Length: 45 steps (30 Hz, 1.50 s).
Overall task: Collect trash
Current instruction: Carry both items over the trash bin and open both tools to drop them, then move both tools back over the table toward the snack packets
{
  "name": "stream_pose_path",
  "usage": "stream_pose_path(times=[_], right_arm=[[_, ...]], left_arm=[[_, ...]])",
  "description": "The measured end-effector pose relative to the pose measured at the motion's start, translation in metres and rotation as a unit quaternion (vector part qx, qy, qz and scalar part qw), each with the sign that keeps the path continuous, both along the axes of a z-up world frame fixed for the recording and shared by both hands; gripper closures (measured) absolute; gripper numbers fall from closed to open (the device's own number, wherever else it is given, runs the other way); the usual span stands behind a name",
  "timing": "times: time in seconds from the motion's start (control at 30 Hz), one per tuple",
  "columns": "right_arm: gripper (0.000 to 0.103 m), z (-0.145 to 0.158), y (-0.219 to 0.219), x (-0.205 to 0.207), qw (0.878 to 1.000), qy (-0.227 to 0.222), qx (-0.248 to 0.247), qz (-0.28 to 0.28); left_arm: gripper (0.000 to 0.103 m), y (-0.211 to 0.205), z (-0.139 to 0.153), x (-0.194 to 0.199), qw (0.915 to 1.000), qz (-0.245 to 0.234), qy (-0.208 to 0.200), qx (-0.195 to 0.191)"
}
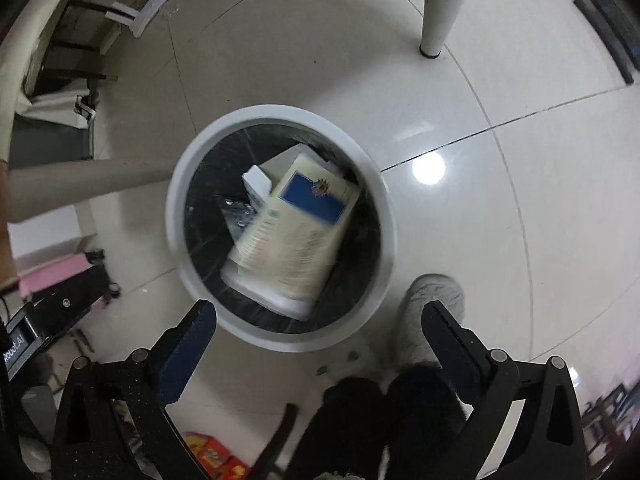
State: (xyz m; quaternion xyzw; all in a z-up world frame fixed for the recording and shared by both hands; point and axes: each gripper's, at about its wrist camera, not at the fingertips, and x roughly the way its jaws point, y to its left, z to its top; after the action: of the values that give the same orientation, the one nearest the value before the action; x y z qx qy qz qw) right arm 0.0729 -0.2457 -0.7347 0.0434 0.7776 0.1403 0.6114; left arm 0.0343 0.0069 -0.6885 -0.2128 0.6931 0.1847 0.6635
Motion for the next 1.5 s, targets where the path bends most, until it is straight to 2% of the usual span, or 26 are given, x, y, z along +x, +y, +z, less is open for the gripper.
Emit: stream_pose_path(times=[0.17,0.3,0.47,0.63,0.9,1.13,1.27,1.37,1.5], right_arm=[[0.000,0.022,0.004,-0.009,0.998,-0.029,-0.040,0.037],[0.000,0.059,0.005,-0.003,0.994,-0.056,-0.069,0.063],[0.000,0.106,0.003,-0.010,0.991,-0.076,-0.084,0.074],[0.000,0.167,0.001,-0.017,0.989,-0.092,-0.084,0.083],[0.000,0.283,-0.010,-0.026,0.985,-0.131,-0.073,0.080],[0.000,0.380,-0.020,-0.036,0.984,-0.146,-0.059,0.080],[0.000,0.426,-0.022,-0.042,0.984,-0.147,-0.050,0.084],[0.000,0.461,-0.022,-0.042,0.984,-0.153,-0.041,0.080],[0.000,0.509,-0.018,-0.031,0.983,-0.170,-0.014,0.062]], left_arm=[[0.002,-0.002,0.024,-0.017,0.9996,-0.011,-0.003,0.025],[0.002,-0.006,0.051,-0.028,0.9985,-0.020,-0.020,0.048],[0.002,-0.014,0.092,-0.037,0.9981,-0.023,-0.029,0.049],[0.002,-0.026,0.145,-0.045,0.9976,-0.028,-0.043,0.047],[0.002,-0.037,0.229,-0.067,0.9972,-0.027,-0.057,0.038],[0.002,-0.045,0.299,-0.085,0.9966,-0.038,-0.067,0.028],[0.002,-0.047,0.336,-0.088,0.9962,-0.042,-0.070,0.033],[0.002,-0.043,0.370,-0.084,0.9946,-0.042,-0.085,0.041],[0.002,-0.033,0.413,-0.068,0.9885,-0.041,-0.133,0.059]])
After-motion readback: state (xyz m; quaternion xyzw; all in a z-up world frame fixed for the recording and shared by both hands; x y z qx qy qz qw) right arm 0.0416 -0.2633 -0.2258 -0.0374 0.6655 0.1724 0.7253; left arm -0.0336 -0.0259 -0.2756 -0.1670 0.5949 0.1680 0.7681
